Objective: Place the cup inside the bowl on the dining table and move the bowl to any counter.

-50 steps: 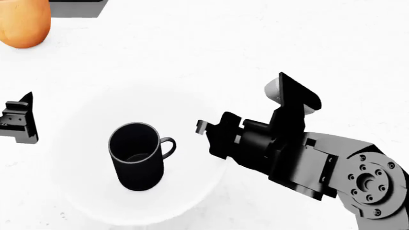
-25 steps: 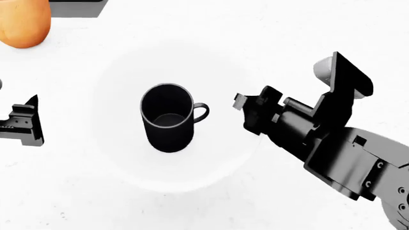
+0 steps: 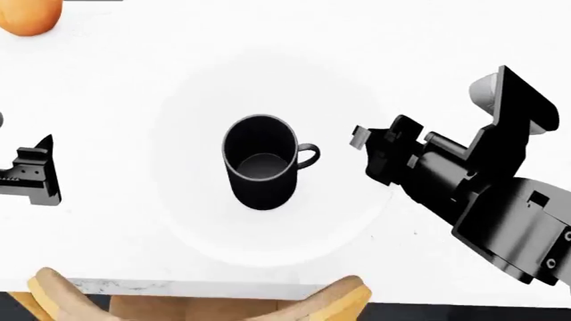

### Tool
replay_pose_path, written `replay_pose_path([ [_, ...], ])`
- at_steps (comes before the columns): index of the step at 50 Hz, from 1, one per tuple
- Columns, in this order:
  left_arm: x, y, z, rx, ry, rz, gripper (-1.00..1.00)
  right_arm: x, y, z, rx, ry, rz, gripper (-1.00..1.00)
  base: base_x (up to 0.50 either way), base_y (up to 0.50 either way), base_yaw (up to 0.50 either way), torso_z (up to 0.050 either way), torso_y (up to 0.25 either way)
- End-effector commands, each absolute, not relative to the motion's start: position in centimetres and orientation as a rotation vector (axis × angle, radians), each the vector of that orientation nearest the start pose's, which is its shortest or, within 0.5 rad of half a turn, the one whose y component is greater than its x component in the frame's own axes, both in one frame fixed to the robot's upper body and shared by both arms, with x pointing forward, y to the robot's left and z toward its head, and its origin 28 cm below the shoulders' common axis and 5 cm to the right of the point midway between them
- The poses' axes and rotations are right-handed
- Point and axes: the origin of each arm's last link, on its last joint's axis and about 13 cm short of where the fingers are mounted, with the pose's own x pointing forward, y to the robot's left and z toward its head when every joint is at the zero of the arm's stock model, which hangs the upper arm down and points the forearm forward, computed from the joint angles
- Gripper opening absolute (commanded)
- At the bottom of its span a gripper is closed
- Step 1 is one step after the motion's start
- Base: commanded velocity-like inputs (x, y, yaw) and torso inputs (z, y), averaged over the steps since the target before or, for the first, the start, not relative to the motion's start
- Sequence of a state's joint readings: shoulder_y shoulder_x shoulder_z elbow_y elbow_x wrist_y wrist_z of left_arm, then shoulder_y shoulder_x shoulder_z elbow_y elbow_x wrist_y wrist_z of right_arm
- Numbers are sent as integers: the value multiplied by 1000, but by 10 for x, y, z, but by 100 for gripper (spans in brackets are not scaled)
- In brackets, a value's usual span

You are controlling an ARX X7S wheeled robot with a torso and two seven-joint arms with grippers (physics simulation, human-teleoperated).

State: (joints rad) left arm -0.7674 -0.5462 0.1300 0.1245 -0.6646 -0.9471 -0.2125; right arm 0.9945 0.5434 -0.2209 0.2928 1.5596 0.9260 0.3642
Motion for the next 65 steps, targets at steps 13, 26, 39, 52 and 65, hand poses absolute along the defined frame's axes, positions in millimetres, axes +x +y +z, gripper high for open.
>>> replay_pose_path([
  [13, 307, 288, 203, 69, 140, -7, 100, 323, -173, 235, 657, 337, 350, -100, -68, -500, 0, 0, 0],
  [26, 307, 292, 203, 67, 141, -8, 100, 321, -179, 233, 676, 323, 323, -100, 0, -500, 0, 0, 0],
  [39, 308, 285, 203, 70, 139, -9, 100, 319, -182, 234, 685, 314, 312, -100, 0, -500, 0, 1, 0],
  [52, 307, 291, 205, 64, 137, -10, 100, 316, -183, 232, 690, 315, 308, -100, 0, -500, 0, 0, 0],
  [65, 307, 291, 205, 63, 137, -10, 100, 318, -184, 230, 695, 305, 306, -100, 0, -500, 0, 0, 1],
])
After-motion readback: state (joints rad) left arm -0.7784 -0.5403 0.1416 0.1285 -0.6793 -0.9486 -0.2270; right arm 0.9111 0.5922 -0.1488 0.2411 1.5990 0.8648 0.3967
